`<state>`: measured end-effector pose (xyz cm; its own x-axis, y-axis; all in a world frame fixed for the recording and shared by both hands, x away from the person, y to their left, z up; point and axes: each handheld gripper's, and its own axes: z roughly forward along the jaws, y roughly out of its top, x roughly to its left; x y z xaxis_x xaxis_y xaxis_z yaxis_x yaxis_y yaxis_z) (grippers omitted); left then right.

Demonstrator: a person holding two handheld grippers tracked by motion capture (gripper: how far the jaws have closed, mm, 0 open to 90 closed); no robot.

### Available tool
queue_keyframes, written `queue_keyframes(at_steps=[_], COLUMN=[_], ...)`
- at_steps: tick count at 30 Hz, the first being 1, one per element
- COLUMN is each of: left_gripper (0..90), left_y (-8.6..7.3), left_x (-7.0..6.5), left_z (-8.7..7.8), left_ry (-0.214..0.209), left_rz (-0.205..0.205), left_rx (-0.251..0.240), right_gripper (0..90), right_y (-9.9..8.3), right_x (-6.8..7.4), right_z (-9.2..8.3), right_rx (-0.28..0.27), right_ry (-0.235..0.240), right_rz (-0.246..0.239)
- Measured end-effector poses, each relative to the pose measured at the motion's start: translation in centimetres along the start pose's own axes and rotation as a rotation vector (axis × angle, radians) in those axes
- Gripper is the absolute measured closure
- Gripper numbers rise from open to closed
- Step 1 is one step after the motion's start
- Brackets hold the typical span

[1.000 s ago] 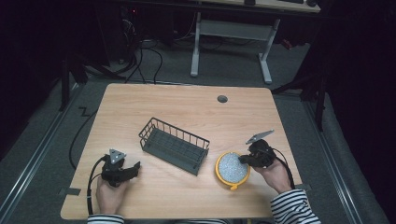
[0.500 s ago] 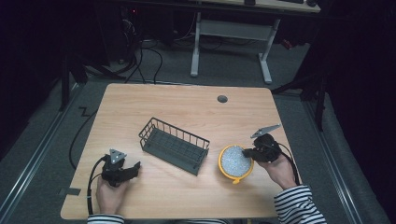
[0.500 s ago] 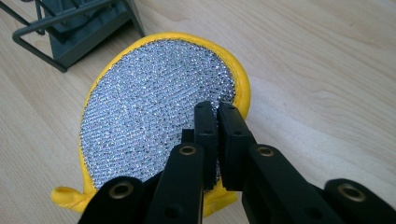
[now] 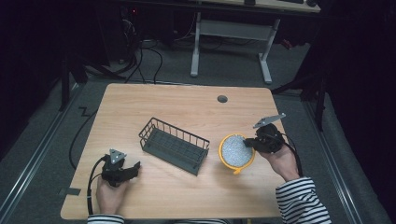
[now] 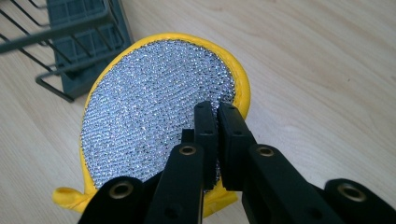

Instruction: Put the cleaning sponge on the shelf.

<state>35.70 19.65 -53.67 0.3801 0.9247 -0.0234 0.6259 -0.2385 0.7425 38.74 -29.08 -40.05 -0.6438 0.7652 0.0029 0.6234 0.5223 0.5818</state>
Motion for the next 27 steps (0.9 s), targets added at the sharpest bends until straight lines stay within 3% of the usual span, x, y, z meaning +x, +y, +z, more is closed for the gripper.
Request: queue_keyframes(at_steps=[9,13,27], left_gripper=[28.0,28.4,28.1], left_y=[0.0,0.0,0.0], left_x=[0.0,-0.1,-0.1], left_z=[0.0,0.0,0.0], left_ry=[0.002,0.008,0.008], left_rz=[0.001,0.004,0.004], left_rx=[-0.001,0.0,0.0], right_gripper=[87.7,87.7,87.6], right_y=[3.4,5.0,10.2], right_x=[-0.2,0.2,2.8], right_z=[-2.7,-3.4,-1.6], right_rx=[-0.079,-0.091,-0.087], right_ry=[-0.014,-0.023,0.008], right_rz=[-0.029,-0.057,-0.154])
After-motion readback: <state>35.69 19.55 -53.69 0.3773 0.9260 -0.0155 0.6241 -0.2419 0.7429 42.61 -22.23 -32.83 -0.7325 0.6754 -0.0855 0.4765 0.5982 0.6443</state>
